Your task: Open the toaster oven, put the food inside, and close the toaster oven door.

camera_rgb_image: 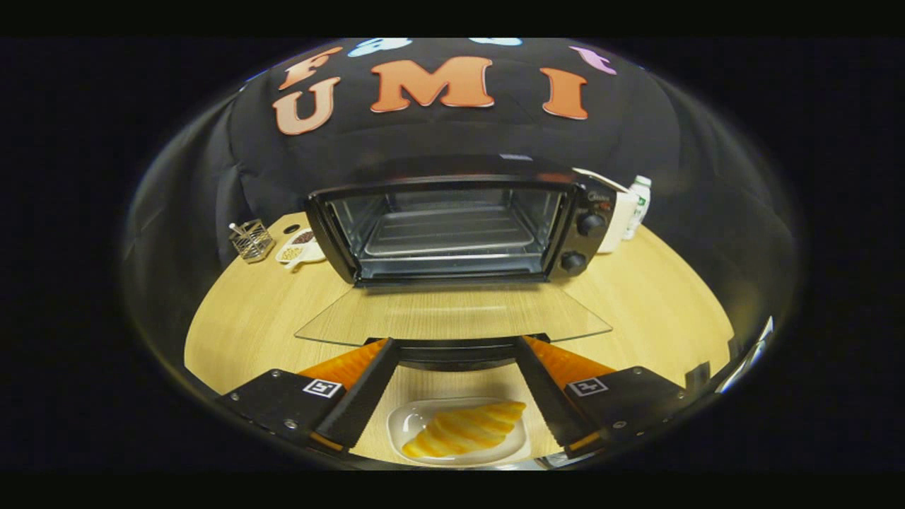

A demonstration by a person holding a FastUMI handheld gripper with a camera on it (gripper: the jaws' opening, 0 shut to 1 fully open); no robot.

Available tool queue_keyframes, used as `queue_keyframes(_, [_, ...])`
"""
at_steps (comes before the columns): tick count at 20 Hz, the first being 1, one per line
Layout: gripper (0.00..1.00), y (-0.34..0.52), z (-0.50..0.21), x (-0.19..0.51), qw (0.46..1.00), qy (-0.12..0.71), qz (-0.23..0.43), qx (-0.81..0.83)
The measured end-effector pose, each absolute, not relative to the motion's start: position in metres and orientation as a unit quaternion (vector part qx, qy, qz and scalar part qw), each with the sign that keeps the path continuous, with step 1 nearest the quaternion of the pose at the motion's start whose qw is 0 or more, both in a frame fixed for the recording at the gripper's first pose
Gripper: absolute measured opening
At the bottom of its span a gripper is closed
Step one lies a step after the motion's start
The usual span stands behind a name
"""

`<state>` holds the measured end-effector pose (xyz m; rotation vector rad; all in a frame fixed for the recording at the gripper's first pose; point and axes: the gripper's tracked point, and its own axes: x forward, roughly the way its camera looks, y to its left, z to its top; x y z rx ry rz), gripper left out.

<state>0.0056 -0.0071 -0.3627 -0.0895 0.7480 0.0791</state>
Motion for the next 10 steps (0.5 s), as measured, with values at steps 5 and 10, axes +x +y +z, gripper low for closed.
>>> queue_keyframes(5, [1.00, -0.004, -0.402, -0.003, 0.913, 0.402, 0.037, -0.059])
queue_keyframes(10, [1.00, -0.004, -0.405, -0.005, 0.911, 0.410, 0.025, -0.036])
